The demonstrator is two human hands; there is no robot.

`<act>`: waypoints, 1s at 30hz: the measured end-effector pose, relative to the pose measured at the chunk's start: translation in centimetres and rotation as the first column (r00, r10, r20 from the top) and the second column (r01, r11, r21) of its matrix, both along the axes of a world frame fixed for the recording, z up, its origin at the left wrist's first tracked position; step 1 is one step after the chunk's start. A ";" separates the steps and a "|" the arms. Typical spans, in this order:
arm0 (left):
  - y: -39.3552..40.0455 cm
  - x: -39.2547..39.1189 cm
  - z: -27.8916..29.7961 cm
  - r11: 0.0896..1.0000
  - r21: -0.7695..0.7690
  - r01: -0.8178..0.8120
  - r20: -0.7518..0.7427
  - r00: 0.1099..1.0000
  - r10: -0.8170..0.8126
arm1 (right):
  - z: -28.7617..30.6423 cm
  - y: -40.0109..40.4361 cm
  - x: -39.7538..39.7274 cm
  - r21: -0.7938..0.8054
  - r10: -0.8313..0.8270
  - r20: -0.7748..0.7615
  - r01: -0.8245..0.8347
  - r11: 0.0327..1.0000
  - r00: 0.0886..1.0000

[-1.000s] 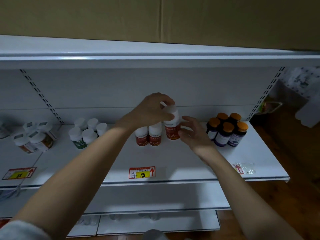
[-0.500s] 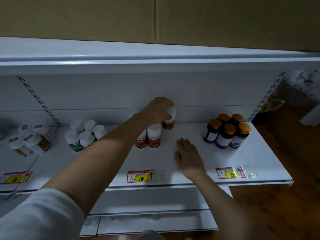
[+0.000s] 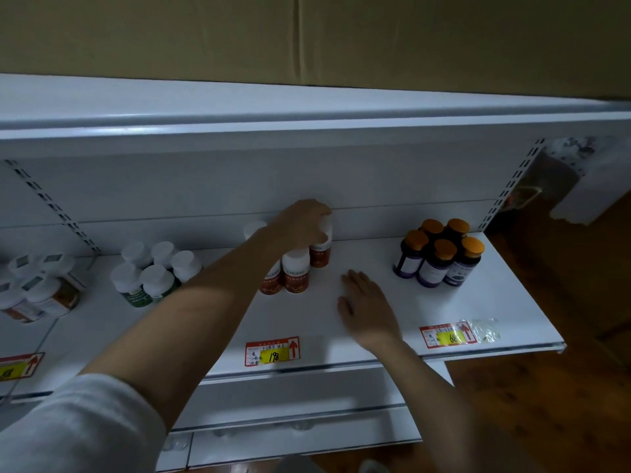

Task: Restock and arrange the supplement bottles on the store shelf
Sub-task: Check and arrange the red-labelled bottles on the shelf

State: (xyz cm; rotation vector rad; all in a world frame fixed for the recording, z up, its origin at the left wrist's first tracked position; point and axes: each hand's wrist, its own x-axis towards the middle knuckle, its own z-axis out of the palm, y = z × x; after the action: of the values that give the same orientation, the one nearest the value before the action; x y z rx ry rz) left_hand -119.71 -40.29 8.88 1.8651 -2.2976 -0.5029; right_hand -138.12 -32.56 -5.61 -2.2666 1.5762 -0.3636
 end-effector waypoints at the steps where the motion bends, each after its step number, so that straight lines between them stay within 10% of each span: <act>1: 0.2 -0.1 0.2 1.000 -0.015 0.000 -0.028 1.000 0.000 | 0.2 -0.1 0.0 0.028 0.002 0.007 -0.002 1.000 1.000; 7: 2.6 -1.9 1.0 0.976 -0.220 -0.008 -0.266 0.962 -0.053 | 3.9 -0.5 -0.4 0.174 -0.109 0.152 0.082 0.981 0.982; 16: 6.3 -6.9 -1.8 0.992 -0.102 -0.071 -0.592 0.806 -0.003 | 7.8 1.7 -6.6 -0.102 -0.245 0.247 0.276 0.956 0.938; 30: 6.1 -18.0 -7.3 0.919 0.019 -0.394 -0.730 0.623 0.282 | 6.3 -0.9 -20.9 -0.045 -0.313 -0.024 0.312 0.949 0.949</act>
State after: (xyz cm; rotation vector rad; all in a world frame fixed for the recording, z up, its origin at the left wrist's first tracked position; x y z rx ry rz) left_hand -137.67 -34.19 1.57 1.5664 -1.3765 -0.8081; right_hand -159.02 -33.49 0.70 -2.0576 1.9668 -0.4473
